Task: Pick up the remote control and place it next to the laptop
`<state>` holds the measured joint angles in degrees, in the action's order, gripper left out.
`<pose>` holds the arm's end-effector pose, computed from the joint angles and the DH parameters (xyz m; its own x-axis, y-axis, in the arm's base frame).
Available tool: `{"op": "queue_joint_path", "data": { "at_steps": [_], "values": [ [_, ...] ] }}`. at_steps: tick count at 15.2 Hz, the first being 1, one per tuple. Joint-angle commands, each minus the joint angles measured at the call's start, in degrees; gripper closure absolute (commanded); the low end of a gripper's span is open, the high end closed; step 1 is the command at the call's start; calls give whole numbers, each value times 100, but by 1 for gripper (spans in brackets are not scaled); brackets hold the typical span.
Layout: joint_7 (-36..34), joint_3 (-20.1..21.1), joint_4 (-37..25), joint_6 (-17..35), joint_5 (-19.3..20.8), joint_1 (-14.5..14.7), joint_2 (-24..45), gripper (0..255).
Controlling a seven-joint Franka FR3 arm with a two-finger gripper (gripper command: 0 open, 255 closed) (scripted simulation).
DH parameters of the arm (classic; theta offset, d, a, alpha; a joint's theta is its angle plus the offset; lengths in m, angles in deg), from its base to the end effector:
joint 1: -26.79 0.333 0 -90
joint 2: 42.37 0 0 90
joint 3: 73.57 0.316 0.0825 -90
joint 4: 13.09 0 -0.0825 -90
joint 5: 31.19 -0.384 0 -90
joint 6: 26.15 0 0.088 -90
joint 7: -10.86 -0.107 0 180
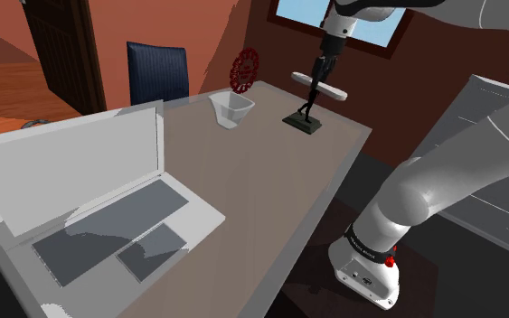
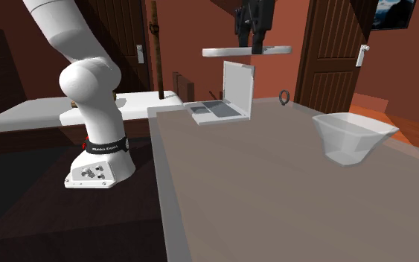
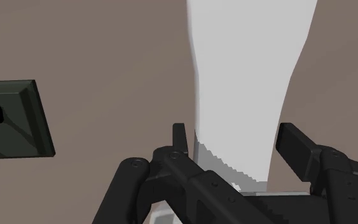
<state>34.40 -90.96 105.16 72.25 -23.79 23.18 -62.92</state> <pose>0.4112 -0.1891 0.5736 0.9966 0.0815 -0.0110 0.0817 -0.9965 0.0199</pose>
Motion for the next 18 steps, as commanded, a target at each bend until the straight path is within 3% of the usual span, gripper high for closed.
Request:
{"op": "queue_joint_path", "data": {
  "at_steps": [1, 9, 18],
  "values": [
    [-236, 174, 252, -47, 13, 45, -287, 255],
    [-1250, 1005, 1216, -304, -193, 272, -1432, 255],
    [-2398, 2021, 1816, -651, -821, 672, -2337, 255]
  ]
}}
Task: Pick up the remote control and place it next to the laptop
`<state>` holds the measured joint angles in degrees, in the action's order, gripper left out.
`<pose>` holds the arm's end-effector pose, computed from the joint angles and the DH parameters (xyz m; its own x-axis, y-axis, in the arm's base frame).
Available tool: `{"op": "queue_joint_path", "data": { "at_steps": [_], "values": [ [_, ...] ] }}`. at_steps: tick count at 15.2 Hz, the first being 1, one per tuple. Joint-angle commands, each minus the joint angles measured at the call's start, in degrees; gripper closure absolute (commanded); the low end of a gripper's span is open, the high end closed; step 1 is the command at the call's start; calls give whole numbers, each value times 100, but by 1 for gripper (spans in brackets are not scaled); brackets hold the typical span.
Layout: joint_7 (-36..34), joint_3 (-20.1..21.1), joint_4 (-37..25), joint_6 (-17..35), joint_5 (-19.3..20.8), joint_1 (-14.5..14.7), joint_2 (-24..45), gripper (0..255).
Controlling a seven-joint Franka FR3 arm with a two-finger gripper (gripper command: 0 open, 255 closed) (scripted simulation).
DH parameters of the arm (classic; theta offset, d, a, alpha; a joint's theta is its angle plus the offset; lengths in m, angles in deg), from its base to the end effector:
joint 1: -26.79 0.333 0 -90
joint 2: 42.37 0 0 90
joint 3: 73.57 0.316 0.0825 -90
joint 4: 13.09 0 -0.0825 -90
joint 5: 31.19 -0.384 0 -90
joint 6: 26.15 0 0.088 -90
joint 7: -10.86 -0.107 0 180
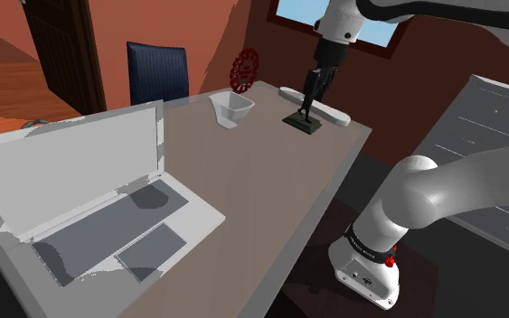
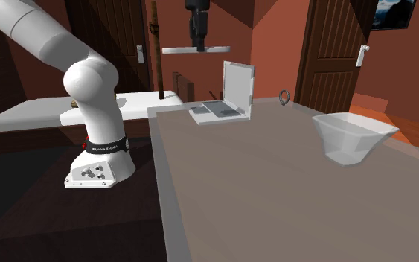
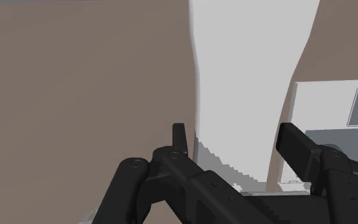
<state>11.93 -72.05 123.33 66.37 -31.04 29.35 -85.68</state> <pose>0.3172 0.0244 0.5731 0.9965 0.0825 -0.0109 0.0827 -0.9964 0.0206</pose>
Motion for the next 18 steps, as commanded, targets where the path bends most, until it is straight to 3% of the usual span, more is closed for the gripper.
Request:
{"op": "queue_joint_path", "data": {
  "at_steps": [1, 9, 18],
  "values": [
    [-282, 249, 34, -97, -183, 107, -132, 255],
    [-1364, 1237, 78, -309, -939, 529, -445, 255],
    [-2621, 2419, -353, -356, -1751, 871, -255, 255]
  ]
}}
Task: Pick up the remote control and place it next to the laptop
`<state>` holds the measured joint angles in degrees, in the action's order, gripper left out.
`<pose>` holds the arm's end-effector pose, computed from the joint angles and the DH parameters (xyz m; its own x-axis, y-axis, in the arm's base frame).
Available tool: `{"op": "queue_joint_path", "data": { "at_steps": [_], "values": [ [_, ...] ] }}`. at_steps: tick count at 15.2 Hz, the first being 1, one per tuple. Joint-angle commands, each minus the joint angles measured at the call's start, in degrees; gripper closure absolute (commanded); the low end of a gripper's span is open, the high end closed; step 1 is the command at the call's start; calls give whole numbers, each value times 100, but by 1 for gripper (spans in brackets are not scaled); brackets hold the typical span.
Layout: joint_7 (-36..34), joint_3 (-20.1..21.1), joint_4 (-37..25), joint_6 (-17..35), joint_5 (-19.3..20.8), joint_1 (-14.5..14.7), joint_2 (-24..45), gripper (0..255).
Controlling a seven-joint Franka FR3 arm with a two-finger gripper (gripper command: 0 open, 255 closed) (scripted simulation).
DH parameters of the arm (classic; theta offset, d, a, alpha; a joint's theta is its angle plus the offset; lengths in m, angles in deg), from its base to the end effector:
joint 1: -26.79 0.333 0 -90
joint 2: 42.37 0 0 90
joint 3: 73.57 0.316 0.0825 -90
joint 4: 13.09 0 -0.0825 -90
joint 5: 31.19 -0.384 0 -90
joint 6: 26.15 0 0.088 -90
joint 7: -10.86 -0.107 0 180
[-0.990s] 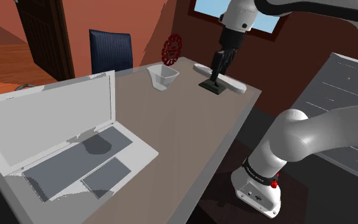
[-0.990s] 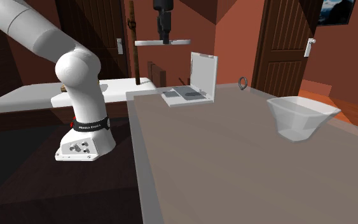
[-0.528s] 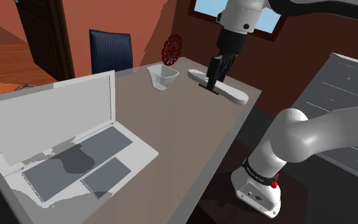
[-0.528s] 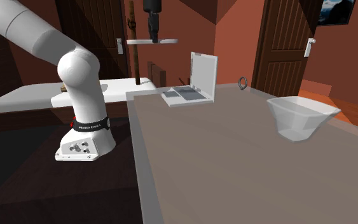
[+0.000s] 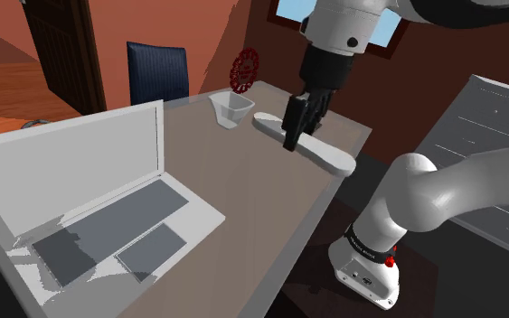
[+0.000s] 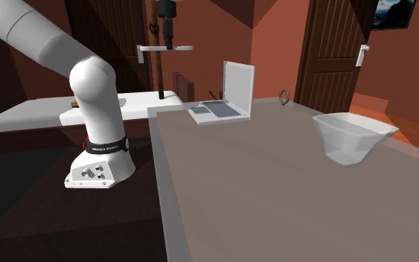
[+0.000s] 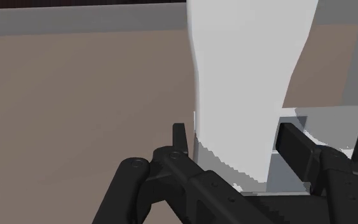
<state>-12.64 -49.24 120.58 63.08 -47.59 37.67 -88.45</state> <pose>0.2250 0.2428 0.5750 0.9966 0.0821 -0.0102 0.0823 -0.9964 0.0209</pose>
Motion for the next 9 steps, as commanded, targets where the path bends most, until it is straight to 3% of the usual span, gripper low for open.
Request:
{"op": "queue_joint_path", "data": {
  "at_steps": [1, 9],
  "values": [
    [-306, 275, -157, -20, -172, 61, 76, 255],
    [-1461, 1437, -990, 106, -616, 55, 724, 255]
  ]
}}
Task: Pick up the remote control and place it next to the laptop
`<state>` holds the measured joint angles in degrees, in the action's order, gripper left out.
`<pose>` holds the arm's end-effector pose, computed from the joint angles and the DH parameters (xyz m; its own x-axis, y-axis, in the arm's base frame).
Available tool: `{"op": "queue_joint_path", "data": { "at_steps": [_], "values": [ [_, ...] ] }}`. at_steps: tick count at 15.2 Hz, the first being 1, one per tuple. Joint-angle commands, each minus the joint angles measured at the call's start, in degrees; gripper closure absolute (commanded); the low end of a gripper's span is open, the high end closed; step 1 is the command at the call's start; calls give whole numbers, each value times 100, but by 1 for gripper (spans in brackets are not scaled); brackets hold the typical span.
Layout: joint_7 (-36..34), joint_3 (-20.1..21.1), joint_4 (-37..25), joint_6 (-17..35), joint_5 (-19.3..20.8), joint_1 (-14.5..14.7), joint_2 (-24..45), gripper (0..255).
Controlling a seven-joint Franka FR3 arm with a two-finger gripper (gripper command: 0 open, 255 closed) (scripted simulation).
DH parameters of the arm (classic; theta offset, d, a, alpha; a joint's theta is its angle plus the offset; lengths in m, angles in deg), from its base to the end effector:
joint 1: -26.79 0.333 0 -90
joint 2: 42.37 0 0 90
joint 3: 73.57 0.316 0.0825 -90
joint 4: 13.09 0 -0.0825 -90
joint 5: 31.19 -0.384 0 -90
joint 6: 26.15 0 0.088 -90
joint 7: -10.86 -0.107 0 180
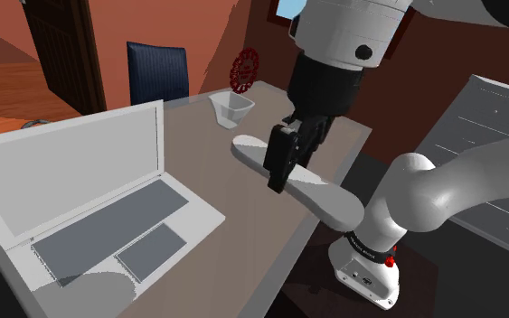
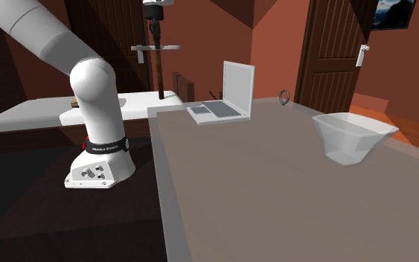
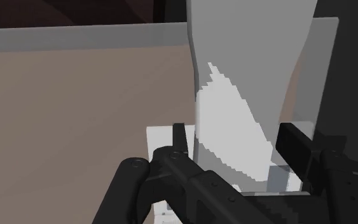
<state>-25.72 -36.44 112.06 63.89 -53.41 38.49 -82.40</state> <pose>0.1740 0.3519 0.5762 0.9966 0.0820 -0.0102 0.0822 -0.9964 0.0213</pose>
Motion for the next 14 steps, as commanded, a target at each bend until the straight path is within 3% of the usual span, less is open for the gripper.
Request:
{"op": "queue_joint_path", "data": {
  "at_steps": [1, 3, 14],
  "values": [
    [-302, 317, -268, 48, -64, -55, 224, 255],
    [-643, 697, -580, 101, -102, -143, 484, 255],
    [-558, 954, 256, 887, -306, -74, 405, 255]
  ]
}}
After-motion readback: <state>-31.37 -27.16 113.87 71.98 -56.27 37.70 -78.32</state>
